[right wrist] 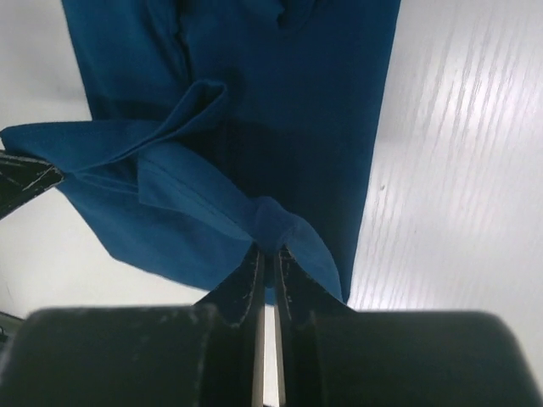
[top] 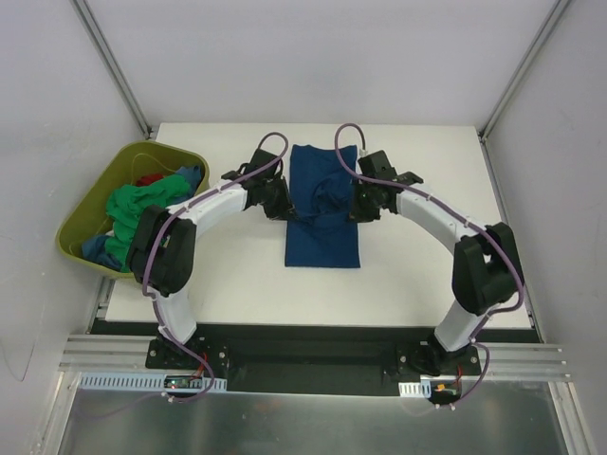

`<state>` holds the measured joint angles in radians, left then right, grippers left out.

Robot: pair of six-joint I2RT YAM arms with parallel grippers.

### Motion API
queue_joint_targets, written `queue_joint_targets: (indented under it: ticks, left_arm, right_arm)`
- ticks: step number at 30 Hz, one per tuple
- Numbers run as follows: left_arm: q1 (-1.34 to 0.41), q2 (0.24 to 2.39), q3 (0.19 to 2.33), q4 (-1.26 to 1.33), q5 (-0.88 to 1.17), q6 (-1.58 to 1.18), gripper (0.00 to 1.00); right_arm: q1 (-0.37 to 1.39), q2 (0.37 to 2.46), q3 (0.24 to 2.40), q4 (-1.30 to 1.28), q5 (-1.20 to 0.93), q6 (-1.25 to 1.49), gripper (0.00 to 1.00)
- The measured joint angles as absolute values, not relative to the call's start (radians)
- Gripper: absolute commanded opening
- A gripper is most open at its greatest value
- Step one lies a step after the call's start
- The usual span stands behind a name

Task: Fold and stack the t-shirts
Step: Fold the folded rectangular tshirt in 1/3 of the way

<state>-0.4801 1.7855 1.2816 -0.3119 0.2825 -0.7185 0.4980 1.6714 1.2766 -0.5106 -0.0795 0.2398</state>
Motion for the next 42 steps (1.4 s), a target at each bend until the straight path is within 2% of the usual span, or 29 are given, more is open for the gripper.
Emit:
queue_joint_targets:
  ticks: [3,4,6,7,9,10,11,12,15,23,28,32,38,42]
  left_arm:
    - [-0.456,1.845,1.326,-0.315,0.307,-0.693,0.14]
    - [-0.451,1.86,1.337,-0.317,0.313,-0.687,0.28]
    - [-0.44,1.881,1.35,-0.32,0.32,-0.675,0.41]
    - [-0.435,1.888,1.353,-0.32,0.327,-0.671,0.57]
    - [-0.423,1.905,1.364,-0.326,0.34,-0.656,0.71]
    - [-0.423,1.911,1.37,-0.329,0.346,-0.65,0.95]
    - [-0.417,1.914,1.373,-0.33,0.352,-0.644,0.99]
    - [-0.417,1.915,1.373,-0.333,0.359,-0.636,0.99]
    - [-0.411,1.909,1.369,-0.342,0.367,-0.636,0.99]
    - [-0.411,1.647,1.129,-0.347,0.358,-0.649,0.99]
    - [-0.411,1.449,0.943,-0.349,0.348,-0.681,0.99]
    - [-0.411,1.372,0.84,-0.354,0.339,-0.706,0.99]
    - [-0.411,1.313,0.784,-0.362,0.339,-0.727,0.99]
    - [-0.411,1.307,0.781,-0.361,0.339,-0.737,0.99]
  right_arm:
    - [0.47,1.748,1.32,-0.499,-0.102,0.228,0.08]
    - [0.463,1.771,1.331,-0.496,-0.11,0.226,0.11]
    - [0.448,1.813,1.351,-0.495,-0.125,0.226,0.2]
    - [0.441,1.837,1.361,-0.492,-0.136,0.225,0.4]
    - [0.427,1.877,1.375,-0.485,-0.155,0.224,0.67]
    - [0.42,1.889,1.379,-0.481,-0.165,0.223,0.74]
    - [0.413,1.902,1.383,-0.477,-0.18,0.212,0.8]
    - [0.408,1.906,1.385,-0.475,-0.189,0.217,0.88]
    - [0.398,1.9,1.383,-0.457,-0.219,0.211,0.99]
    - [0.464,1.705,1.21,-0.378,-0.262,0.208,1.0]
    - [0.553,1.704,1.203,-0.335,-0.279,0.208,1.0]
    - [0.566,1.824,1.288,-0.316,-0.282,0.216,1.0]
    - [0.542,2.12,1.582,-0.289,-0.274,0.238,1.0]
    - [0.52,2.159,1.669,-0.286,-0.269,0.251,0.99]
